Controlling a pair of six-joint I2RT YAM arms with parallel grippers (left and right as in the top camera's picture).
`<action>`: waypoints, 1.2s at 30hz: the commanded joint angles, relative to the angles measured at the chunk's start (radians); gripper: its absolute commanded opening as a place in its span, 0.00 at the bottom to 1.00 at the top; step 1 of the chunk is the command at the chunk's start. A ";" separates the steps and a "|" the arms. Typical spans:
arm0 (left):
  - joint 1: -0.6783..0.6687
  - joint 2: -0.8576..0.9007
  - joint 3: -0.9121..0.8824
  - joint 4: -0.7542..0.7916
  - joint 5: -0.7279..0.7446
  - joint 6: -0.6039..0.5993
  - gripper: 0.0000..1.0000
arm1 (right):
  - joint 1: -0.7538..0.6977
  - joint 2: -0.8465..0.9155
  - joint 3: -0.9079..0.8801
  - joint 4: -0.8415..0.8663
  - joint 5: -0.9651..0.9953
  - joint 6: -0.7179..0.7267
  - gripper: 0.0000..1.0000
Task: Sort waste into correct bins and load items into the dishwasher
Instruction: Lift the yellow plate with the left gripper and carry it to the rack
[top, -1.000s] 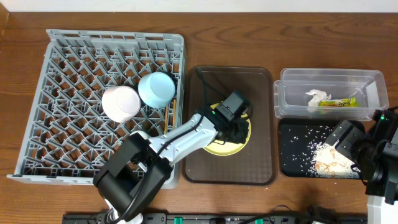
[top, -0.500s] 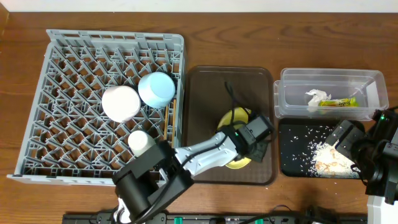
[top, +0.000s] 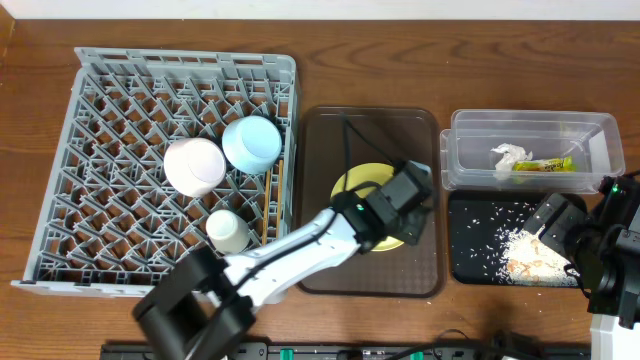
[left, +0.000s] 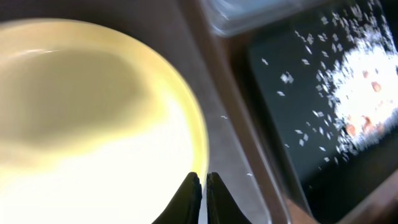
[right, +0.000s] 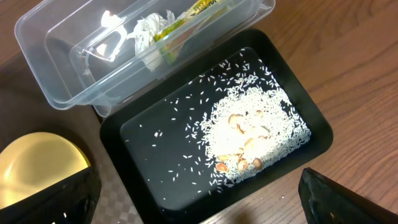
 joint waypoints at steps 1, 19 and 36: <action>0.065 -0.020 0.002 -0.051 -0.118 0.013 0.11 | -0.003 -0.005 0.011 -0.002 0.005 0.007 0.99; 0.303 0.126 -0.003 -0.201 -0.014 0.092 0.41 | -0.003 -0.005 0.011 -0.002 0.005 0.007 0.99; 0.289 0.211 -0.069 -0.201 0.132 0.092 0.08 | -0.003 -0.005 0.011 -0.001 0.005 0.007 0.99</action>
